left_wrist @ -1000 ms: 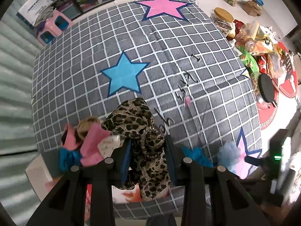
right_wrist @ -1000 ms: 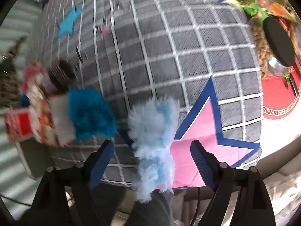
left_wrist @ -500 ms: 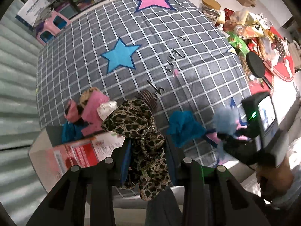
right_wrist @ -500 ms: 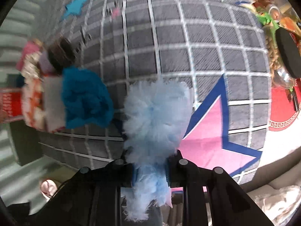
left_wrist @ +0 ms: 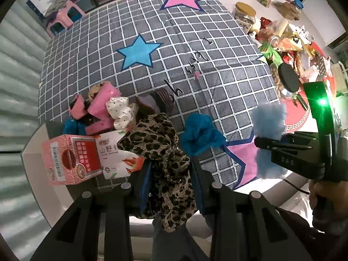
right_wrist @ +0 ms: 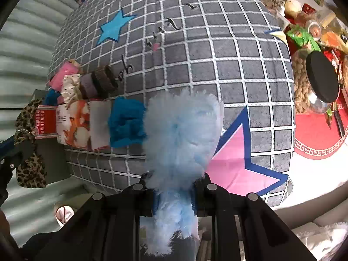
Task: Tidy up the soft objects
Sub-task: 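Carry the scrunchie and duster with both tools over the white storage box, then open both tools to drop the scrunchie and duster into the box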
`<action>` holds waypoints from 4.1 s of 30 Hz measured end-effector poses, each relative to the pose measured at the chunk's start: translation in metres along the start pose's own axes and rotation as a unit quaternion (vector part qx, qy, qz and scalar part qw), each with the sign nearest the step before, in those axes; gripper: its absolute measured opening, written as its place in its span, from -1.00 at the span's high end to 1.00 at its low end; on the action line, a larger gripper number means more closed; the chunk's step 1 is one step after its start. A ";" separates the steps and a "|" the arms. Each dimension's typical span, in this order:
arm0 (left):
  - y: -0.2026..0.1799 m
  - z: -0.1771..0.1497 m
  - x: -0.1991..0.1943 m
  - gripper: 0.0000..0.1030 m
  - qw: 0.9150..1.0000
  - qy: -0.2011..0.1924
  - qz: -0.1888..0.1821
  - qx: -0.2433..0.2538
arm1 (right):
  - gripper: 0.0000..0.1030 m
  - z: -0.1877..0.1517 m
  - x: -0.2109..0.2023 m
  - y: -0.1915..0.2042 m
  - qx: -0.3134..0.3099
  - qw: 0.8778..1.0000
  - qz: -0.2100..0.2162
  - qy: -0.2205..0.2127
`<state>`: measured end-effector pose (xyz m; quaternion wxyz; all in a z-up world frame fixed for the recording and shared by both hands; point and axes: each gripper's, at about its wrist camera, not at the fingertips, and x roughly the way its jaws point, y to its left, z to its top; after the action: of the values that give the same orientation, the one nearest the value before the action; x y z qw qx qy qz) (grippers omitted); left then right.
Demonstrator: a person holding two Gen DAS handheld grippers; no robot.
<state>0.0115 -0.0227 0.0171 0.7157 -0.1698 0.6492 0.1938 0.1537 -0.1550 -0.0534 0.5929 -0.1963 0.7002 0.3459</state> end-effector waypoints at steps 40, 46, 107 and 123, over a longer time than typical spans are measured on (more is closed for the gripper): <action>0.208 -0.012 -0.057 0.29 0.986 -0.115 -0.013 -0.122 | 0.55 0.064 -0.035 0.275 -0.159 0.983 -0.027 -0.085; 0.211 -0.022 -0.059 0.29 0.985 -0.119 -0.018 -0.127 | 0.55 0.056 -0.036 0.284 -0.168 0.982 -0.031 -0.083; 0.319 -0.208 0.025 0.29 0.955 0.007 0.008 -0.295 | 0.54 -0.035 0.083 0.457 -0.288 0.956 0.011 0.048; 0.321 -0.209 0.039 0.28 0.957 0.024 0.002 -0.290 | 0.54 -0.035 0.097 0.456 -0.275 0.958 0.019 0.073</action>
<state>-0.3255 0.1545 -0.0395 0.6198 -0.3728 0.5824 0.3712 -0.2041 0.1449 -0.0309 0.4563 -0.3632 0.6230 0.5213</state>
